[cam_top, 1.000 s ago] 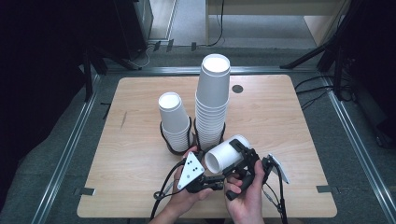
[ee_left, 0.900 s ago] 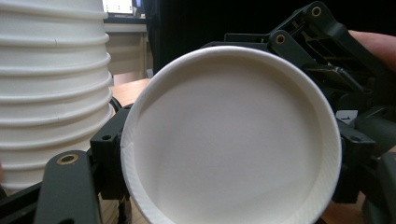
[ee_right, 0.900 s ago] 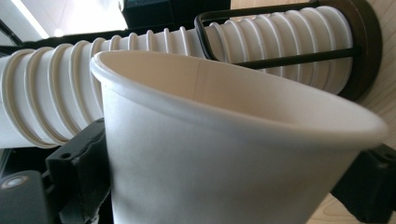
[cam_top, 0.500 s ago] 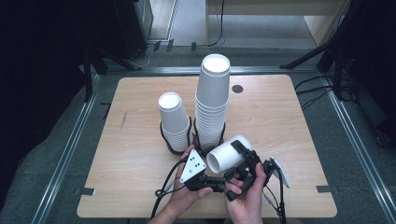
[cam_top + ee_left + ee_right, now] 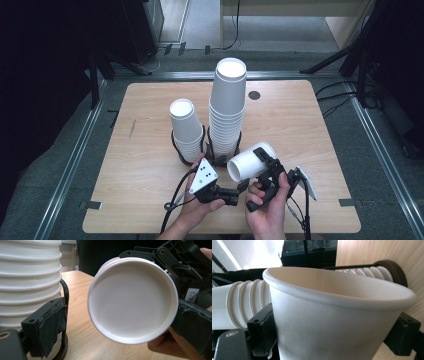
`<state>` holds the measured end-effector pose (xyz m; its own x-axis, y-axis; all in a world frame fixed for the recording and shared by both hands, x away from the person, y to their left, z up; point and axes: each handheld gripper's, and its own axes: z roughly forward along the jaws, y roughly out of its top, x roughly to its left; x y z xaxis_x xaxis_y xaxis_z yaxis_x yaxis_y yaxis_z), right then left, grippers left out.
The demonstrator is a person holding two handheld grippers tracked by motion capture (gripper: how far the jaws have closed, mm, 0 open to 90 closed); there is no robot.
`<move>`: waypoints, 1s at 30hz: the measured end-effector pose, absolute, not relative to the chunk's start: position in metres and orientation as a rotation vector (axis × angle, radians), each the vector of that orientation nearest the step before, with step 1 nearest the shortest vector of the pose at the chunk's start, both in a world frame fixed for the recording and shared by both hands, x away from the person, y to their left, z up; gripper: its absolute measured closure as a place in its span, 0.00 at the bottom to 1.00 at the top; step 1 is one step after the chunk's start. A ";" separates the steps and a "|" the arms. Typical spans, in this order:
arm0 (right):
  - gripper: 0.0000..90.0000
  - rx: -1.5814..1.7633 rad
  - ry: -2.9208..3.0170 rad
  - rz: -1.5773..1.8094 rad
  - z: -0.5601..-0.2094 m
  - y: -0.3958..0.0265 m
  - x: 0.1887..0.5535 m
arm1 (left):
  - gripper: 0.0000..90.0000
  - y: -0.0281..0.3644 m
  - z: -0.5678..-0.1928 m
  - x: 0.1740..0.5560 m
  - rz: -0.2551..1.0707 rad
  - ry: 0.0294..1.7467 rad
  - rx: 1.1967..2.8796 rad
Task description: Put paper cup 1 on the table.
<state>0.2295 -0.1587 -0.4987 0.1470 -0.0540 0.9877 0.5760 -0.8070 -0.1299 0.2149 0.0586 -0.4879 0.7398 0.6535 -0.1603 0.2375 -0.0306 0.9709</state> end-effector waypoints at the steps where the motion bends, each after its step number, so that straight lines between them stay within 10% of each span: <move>1: 0.15 -1.947 -0.498 -1.718 -0.498 -0.160 0.230 | 0.03 0.059 -0.488 0.215 0.386 0.734 1.607; 30: 0.15 -2.068 -0.831 -2.018 -0.470 -0.172 0.230 | 0.03 0.061 -0.489 0.216 0.390 0.742 1.610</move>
<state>0.2298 -0.1717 -0.4698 -0.0488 0.2881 0.9564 0.4686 -0.8390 0.2766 0.2162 0.0606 -0.4889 0.7349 0.6591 -0.1597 0.2418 -0.0347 0.9697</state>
